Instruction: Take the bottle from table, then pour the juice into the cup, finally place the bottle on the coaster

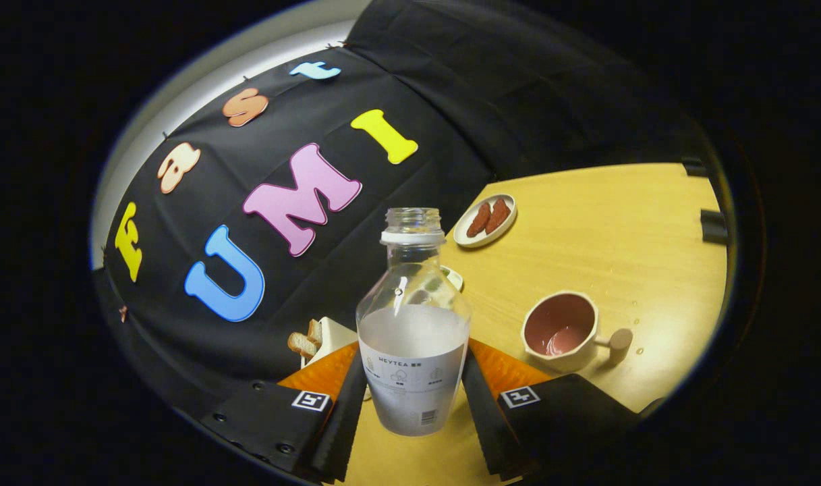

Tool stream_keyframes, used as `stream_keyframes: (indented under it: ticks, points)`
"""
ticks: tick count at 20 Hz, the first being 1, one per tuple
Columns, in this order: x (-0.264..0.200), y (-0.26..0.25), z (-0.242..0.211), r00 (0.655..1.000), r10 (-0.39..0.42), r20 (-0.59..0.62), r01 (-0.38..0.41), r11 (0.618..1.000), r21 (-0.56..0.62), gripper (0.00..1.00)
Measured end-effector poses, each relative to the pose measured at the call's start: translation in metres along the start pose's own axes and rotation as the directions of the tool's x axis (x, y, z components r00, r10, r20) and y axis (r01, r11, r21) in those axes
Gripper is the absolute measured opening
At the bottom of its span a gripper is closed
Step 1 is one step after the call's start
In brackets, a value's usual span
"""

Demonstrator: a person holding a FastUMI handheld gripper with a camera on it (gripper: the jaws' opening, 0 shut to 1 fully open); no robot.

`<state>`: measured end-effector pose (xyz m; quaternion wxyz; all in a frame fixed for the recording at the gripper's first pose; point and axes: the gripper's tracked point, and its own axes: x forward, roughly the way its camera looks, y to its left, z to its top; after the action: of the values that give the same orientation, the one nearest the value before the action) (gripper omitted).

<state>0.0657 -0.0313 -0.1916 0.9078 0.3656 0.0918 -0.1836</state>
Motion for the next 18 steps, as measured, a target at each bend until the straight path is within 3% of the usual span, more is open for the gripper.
stream_keyframes:
  ticks: [6,12,15,18]
  points:
    - [-0.011,0.016,0.020,0.998,0.004,0.068,0.015,0.959,-0.282,0.76]
    - [-0.023,0.042,0.032,0.992,0.040,0.119,0.030,0.846,-0.533,0.76]
    - [-0.028,0.064,0.040,0.986,0.088,0.142,0.014,0.804,-0.594,0.76]
    - [-0.029,0.075,0.044,0.981,0.105,0.162,0.015,0.796,-0.605,0.76]
